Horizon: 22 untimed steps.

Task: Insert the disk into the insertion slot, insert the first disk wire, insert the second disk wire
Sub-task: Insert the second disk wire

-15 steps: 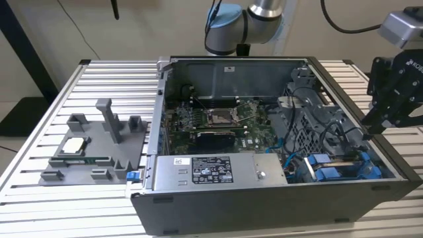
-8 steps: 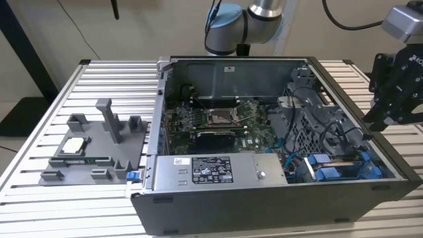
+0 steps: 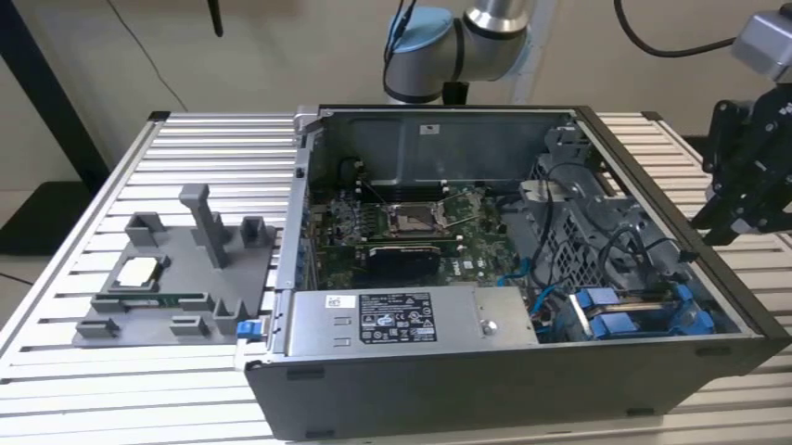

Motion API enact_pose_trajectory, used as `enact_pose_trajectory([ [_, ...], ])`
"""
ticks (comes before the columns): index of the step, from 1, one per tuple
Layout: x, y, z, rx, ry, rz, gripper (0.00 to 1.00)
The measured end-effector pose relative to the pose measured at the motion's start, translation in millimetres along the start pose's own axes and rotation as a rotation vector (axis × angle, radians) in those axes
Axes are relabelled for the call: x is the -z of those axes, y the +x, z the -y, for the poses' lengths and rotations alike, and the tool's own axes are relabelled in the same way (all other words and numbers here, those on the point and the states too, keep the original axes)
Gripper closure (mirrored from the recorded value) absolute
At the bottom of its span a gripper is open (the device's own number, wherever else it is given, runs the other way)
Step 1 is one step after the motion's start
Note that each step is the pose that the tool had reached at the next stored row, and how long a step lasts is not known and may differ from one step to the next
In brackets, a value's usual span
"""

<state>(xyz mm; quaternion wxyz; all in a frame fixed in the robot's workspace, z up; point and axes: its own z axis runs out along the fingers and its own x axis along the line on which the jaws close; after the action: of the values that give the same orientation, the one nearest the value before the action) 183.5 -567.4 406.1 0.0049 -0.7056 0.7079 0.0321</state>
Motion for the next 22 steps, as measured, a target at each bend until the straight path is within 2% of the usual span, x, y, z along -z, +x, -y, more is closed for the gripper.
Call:
enact_pose_trajectory([
  [8, -2.2, 0.2, 2.2, 0.0, 0.0, -0.0003, 0.73],
  [12, -7.0, 0.4, 2.5, 0.0, 0.0, -0.0005, 0.73],
  [16, -13.1, 0.7, 3.1, 0.0, 0.0, 0.0028, 0.73],
  [19, -17.3, 1.0, 3.5, 0.0, 0.0, 0.0096, 0.73],
  [21, -19.0, 1.1, 3.7, 0.001, 0.0, 0.0209, 0.73],
  [22, -20.0, 1.1, 3.8, 0.001, -0.0001, 0.0289, 0.73],
])
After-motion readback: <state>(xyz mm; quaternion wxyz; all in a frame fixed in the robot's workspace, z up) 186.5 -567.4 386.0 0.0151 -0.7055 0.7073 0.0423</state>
